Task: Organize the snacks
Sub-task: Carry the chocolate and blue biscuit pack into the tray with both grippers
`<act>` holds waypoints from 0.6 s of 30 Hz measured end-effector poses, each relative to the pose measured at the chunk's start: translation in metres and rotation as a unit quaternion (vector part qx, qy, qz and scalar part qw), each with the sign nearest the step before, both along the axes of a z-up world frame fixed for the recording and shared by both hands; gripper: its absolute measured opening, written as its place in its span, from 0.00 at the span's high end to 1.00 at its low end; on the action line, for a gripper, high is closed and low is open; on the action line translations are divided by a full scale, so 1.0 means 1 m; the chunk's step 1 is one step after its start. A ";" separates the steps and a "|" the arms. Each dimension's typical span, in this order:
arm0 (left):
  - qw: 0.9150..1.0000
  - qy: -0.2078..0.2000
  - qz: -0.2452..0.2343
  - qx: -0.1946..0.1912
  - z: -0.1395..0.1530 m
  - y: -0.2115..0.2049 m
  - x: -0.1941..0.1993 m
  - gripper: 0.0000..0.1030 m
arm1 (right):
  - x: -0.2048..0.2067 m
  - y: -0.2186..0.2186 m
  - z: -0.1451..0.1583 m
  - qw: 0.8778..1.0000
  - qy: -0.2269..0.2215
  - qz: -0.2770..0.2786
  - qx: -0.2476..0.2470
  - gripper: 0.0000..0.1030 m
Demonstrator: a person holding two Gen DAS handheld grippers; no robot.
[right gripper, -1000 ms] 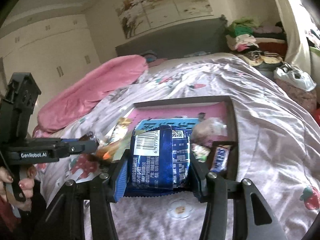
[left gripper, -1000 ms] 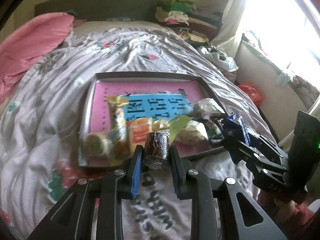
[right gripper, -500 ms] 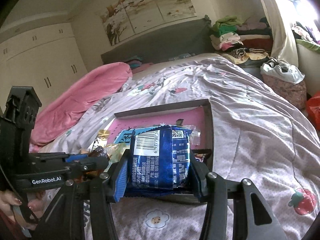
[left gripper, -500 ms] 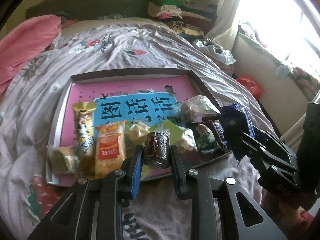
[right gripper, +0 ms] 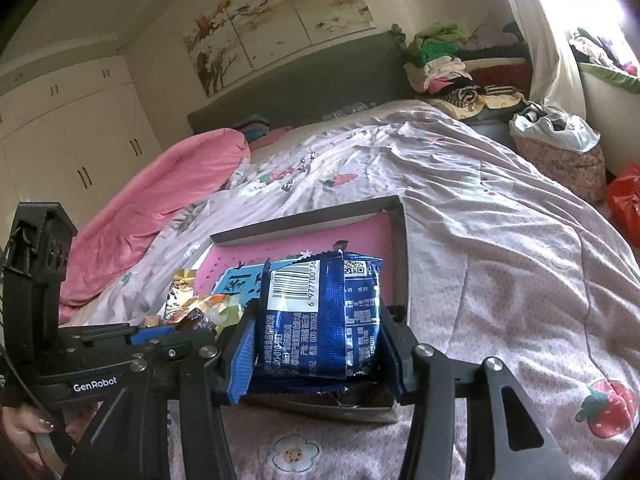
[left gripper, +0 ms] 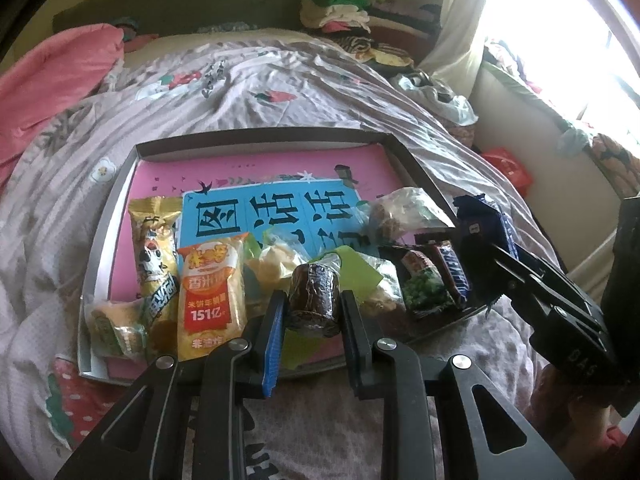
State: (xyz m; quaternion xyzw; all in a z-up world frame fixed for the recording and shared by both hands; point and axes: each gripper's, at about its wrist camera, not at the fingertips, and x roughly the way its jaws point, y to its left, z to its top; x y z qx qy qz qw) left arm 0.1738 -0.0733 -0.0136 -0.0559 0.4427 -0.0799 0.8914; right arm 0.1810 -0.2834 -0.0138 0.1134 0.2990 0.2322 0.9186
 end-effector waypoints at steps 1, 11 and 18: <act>1.000 0.001 0.000 -0.001 -0.001 0.000 0.000 0.74 | 0.001 0.000 0.000 1.000 0.000 0.000 -0.001 0.49; 1.000 0.005 0.001 0.000 -0.006 -0.001 0.002 0.74 | 0.009 0.009 -0.009 1.000 0.011 0.009 -0.013 0.49; 1.000 0.007 0.002 -0.001 -0.008 -0.001 0.003 0.74 | 0.011 0.014 -0.014 1.000 0.014 0.010 -0.020 0.49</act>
